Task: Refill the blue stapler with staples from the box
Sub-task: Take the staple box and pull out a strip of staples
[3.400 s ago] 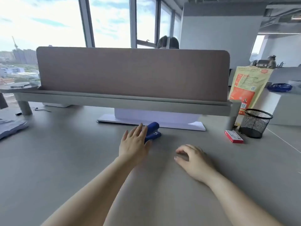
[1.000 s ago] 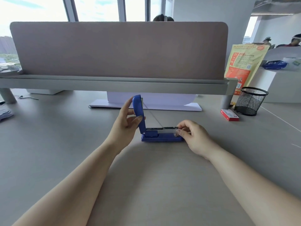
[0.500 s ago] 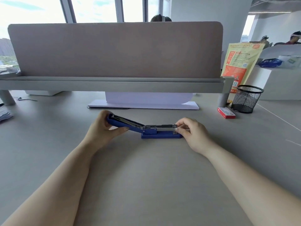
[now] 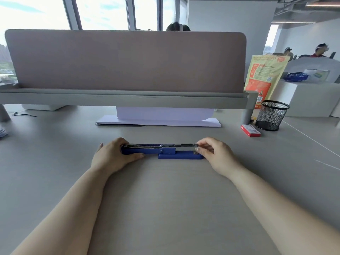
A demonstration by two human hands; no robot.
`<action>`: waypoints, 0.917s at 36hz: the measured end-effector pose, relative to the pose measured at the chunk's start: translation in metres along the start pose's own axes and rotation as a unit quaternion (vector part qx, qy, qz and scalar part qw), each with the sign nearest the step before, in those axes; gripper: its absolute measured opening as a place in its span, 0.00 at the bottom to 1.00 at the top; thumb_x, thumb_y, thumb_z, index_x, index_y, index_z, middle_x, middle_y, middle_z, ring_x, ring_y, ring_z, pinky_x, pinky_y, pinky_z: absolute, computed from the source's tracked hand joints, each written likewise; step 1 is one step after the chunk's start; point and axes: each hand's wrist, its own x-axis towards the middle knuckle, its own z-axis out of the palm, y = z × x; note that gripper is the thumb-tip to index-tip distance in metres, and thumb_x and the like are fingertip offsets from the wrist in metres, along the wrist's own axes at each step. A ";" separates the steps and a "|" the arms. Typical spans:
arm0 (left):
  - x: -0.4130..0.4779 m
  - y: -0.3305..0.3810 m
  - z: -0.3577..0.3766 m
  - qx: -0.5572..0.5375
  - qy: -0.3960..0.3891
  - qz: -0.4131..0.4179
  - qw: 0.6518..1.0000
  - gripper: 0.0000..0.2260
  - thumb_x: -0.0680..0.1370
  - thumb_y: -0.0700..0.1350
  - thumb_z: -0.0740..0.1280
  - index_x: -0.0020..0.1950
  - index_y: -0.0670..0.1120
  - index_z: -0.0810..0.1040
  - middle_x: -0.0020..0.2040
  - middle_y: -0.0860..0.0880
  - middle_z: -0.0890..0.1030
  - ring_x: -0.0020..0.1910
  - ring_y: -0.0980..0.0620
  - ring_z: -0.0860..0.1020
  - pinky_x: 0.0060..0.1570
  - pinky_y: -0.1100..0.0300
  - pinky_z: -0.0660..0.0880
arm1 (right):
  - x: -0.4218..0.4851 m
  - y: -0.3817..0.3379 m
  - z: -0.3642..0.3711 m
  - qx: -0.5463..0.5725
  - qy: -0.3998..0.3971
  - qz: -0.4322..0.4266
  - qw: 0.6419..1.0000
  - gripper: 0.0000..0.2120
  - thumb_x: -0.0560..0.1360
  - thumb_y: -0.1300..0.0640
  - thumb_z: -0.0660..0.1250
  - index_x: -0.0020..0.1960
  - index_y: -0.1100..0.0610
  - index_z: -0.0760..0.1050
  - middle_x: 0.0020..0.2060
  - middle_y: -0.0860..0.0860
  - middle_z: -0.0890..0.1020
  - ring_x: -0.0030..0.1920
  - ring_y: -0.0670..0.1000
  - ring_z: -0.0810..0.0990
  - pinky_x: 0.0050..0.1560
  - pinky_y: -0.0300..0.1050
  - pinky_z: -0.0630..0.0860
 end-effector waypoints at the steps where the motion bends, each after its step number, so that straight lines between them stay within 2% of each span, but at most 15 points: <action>1: 0.000 0.000 0.000 0.002 -0.002 0.001 1.000 0.23 0.62 0.65 0.71 0.49 0.52 0.75 0.45 0.52 0.78 0.46 0.48 0.71 0.54 0.52 0.69 | -0.001 -0.001 0.000 0.014 0.002 0.007 1.000 0.05 0.73 0.57 0.68 0.48 0.53 0.77 0.43 0.47 0.83 0.45 0.46 0.80 0.50 0.42 0.75; 3: -0.001 -0.002 0.000 0.004 -0.014 0.005 1.000 0.24 0.62 0.65 0.71 0.50 0.53 0.75 0.48 0.51 0.79 0.49 0.47 0.73 0.55 0.52 0.69 | -0.004 -0.002 -0.003 0.038 0.005 0.021 0.999 0.08 0.72 0.56 0.69 0.51 0.54 0.77 0.45 0.48 0.82 0.46 0.44 0.80 0.49 0.36 0.73; 6: -0.002 0.001 -0.001 -0.044 -0.004 -0.001 0.999 0.31 0.61 0.64 0.73 0.59 0.54 0.71 0.61 0.50 0.76 0.61 0.45 0.71 0.58 0.50 0.70 | -0.008 -0.001 -0.013 0.045 0.001 0.047 0.998 0.13 0.72 0.53 0.69 0.55 0.56 0.76 0.50 0.50 0.81 0.50 0.47 0.80 0.52 0.37 0.73; 8: -0.004 0.018 -0.005 -0.095 0.103 0.047 0.989 0.29 0.64 0.60 0.74 0.61 0.52 0.71 0.64 0.49 0.73 0.64 0.46 0.69 0.58 0.49 0.70 | -0.011 0.005 -0.025 0.029 0.009 0.063 0.998 0.14 0.73 0.52 0.68 0.56 0.57 0.75 0.51 0.50 0.80 0.52 0.48 0.79 0.54 0.40 0.73; 10: -0.011 0.047 -0.011 -0.127 0.221 0.132 0.958 0.20 0.69 0.54 0.72 0.57 0.49 0.73 0.62 0.49 0.75 0.62 0.47 0.71 0.57 0.53 0.69 | -0.013 0.016 -0.042 -0.008 0.031 0.070 0.997 0.14 0.73 0.50 0.67 0.55 0.56 0.75 0.51 0.51 0.81 0.52 0.49 0.79 0.56 0.43 0.74; 12: -0.023 0.083 -0.008 -0.158 0.250 0.192 0.936 0.13 0.73 0.50 0.69 0.55 0.48 0.74 0.59 0.49 0.77 0.59 0.49 0.73 0.53 0.57 0.69 | -0.016 0.032 -0.064 -0.062 0.058 0.079 0.993 0.14 0.73 0.50 0.67 0.55 0.56 0.75 0.52 0.52 0.80 0.52 0.50 0.78 0.55 0.43 0.72; 14: -0.038 0.114 0.008 -0.175 0.195 0.240 0.935 0.11 0.75 0.50 0.66 0.54 0.49 0.74 0.58 0.51 0.77 0.58 0.53 0.73 0.52 0.59 0.69 | -0.018 0.051 -0.086 -0.115 0.094 0.099 0.984 0.15 0.73 0.52 0.68 0.56 0.57 0.75 0.55 0.54 0.80 0.55 0.52 0.78 0.55 0.41 0.70; 17: -0.059 0.151 0.049 -0.166 0.065 0.301 0.937 0.12 0.74 0.52 0.64 0.56 0.51 0.74 0.60 0.55 0.75 0.56 0.55 0.73 0.54 0.60 0.70 | -0.014 0.073 -0.113 -0.158 0.127 0.141 0.969 0.18 0.72 0.53 0.68 0.59 0.57 0.74 0.60 0.57 0.77 0.60 0.57 0.76 0.61 0.48 0.71; 19: -0.066 0.171 0.077 -0.137 -0.018 0.322 0.937 0.15 0.74 0.52 0.65 0.60 0.52 0.73 0.64 0.55 0.73 0.60 0.53 0.72 0.59 0.60 0.68 | -0.009 0.081 -0.124 -0.179 0.121 0.160 0.963 0.20 0.71 0.53 0.68 0.62 0.55 0.72 0.62 0.58 0.75 0.62 0.58 0.73 0.63 0.49 0.69; 21: -0.068 0.188 0.099 -0.093 -0.069 0.336 0.935 0.19 0.74 0.53 0.64 0.64 0.51 0.70 0.69 0.53 0.70 0.66 0.51 0.68 0.65 0.60 0.61 | -0.003 0.089 -0.130 -0.194 0.112 0.161 0.961 0.23 0.71 0.52 0.67 0.65 0.54 0.69 0.64 0.58 0.72 0.65 0.58 0.71 0.66 0.50 0.67; 24: -0.062 0.206 0.119 -0.028 -0.115 0.310 0.943 0.24 0.75 0.57 0.61 0.69 0.51 0.64 0.73 0.51 0.64 0.70 0.49 0.62 0.72 0.57 0.55 | 0.007 0.099 -0.133 -0.231 0.091 0.145 0.958 0.27 0.73 0.48 0.65 0.70 0.51 0.63 0.71 0.55 0.66 0.70 0.56 0.65 0.70 0.53 0.64; 27: -0.057 0.208 0.128 0.032 -0.145 0.279 0.949 0.27 0.76 0.61 0.57 0.71 0.51 0.59 0.76 0.51 0.59 0.73 0.49 0.58 0.73 0.54 0.52 | 0.022 0.105 -0.132 -0.284 0.049 0.123 0.950 0.30 0.74 0.43 0.60 0.73 0.47 0.56 0.76 0.50 0.57 0.75 0.54 0.57 0.73 0.54 0.60; 30: -0.055 0.206 0.132 0.051 -0.146 0.280 0.948 0.28 0.75 0.63 0.55 0.72 0.51 0.58 0.75 0.52 0.59 0.73 0.50 0.57 0.73 0.55 0.52 | 0.035 0.109 -0.129 -0.324 0.009 0.078 0.943 0.31 0.74 0.39 0.55 0.74 0.46 0.52 0.77 0.48 0.52 0.76 0.52 0.51 0.75 0.54 0.53; 33: -0.056 0.207 0.131 0.048 -0.141 0.275 0.950 0.29 0.75 0.63 0.55 0.71 0.50 0.59 0.75 0.52 0.61 0.73 0.51 0.58 0.72 0.56 0.52 | 0.040 0.110 -0.127 -0.334 -0.032 0.078 0.939 0.30 0.75 0.40 0.54 0.74 0.48 0.52 0.77 0.48 0.52 0.77 0.51 0.50 0.75 0.53 0.52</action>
